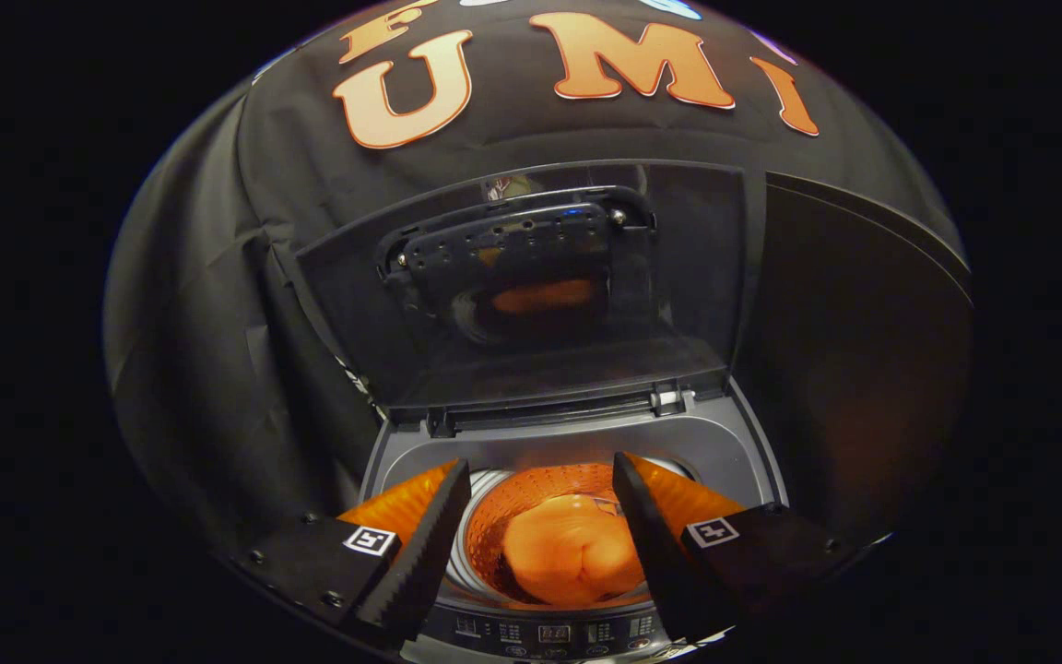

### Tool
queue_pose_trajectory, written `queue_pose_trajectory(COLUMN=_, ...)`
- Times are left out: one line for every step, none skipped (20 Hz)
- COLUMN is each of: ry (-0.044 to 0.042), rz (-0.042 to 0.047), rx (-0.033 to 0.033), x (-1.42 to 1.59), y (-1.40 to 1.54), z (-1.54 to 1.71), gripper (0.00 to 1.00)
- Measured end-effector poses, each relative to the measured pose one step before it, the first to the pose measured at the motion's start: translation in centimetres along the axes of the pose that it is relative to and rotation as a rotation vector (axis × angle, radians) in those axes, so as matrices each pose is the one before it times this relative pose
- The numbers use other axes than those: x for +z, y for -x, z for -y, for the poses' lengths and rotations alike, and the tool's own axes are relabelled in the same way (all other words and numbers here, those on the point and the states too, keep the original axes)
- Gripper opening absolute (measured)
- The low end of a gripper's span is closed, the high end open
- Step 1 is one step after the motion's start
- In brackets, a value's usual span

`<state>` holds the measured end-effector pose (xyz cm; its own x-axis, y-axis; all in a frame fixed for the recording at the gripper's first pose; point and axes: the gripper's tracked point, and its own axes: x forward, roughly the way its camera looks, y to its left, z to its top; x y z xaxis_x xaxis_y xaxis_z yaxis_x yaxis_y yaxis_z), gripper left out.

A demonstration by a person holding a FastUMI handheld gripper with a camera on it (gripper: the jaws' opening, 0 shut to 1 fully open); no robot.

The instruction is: Put the clothes into the washing machine and then close the washing machine lid.

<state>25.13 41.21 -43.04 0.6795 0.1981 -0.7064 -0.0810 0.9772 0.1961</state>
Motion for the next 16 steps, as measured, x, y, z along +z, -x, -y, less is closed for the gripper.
queue_pose_trajectory(ry=0.0026, rz=-0.00128, rx=-0.00014, x=-0.027, y=0.133, z=0.009, gripper=0.99)
queue_pose_trajectory(ry=-0.00028, rz=0.0035, rx=-0.00104, x=-0.003, y=0.205, z=0.061, gripper=0.99)
queue_pose_trajectory(ry=0.00054, rz=0.00396, rx=-0.00031, x=0.022, y=0.123, z=0.034, gripper=0.99)
queue_pose_trajectory(ry=0.00055, rz=0.00396, rx=-0.00185, x=-0.03, y=0.267, z=0.069, gripper=0.99)
queue_pose_trajectory(ry=-0.00015, rz=0.00446, rx=0.00011, x=0.022, y=0.23, z=-0.013, gripper=0.99)
queue_pose_trajectory(ry=-0.00026, rz=0.00643, rx=-0.00377, x=-0.036, y=0.39, z=0.045, gripper=0.99)
queue_pose_trajectory(ry=0.00093, rz=0.00296, rx=-0.00194, x=0.108, y=0.136, z=0.065, gripper=0.99)
queue_pose_trajectory(ry=0.00017, rz=0.00241, rx=-0.00034, x=-0.099, y=0.246, z=-0.011, gripper=0.99)
queue_pose_trajectory(ry=-0.00018, rz=0.00212, rx=0.0012, x=0.065, y=0.242, z=-0.058, gripper=0.99)
queue_pose_trajectory(ry=0.00131, rz=0.0039, rx=0.00168, x=0.108, y=0.356, z=-0.067, gripper=0.99)
queue_pose_trajectory(ry=0.00058, rz=0.00742, rx=0.00317, x=0.276, y=0.278, z=-0.152, gripper=0.99)
queue_pose_trajectory(ry=-0.0015, rz=0.01236, rx=0.00517, x=0.415, y=0.402, z=-0.19, gripper=0.99)
queue_pose_trajectory(ry=-0.00101, rz=0.01498, rx=0.00539, x=0.538, y=0.471, z=-0.235, gripper=0.99)
queue_pose_trajectory(ry=-0.00236, rz=0.01999, rx=0.00469, x=0.679, y=0.7, z=-0.173, gripper=0.99)
queue_pose_trajectory(ry=-0.00275, rz=0.02576, rx=0.00728, x=0.97, y=0.682, z=-0.265, gripper=0.99)
queue_pose_trajectory(ry=-0.00307, rz=0.02758, rx=0.0052, x=0.931, y=0.811, z=-0.281, gripper=0.99)
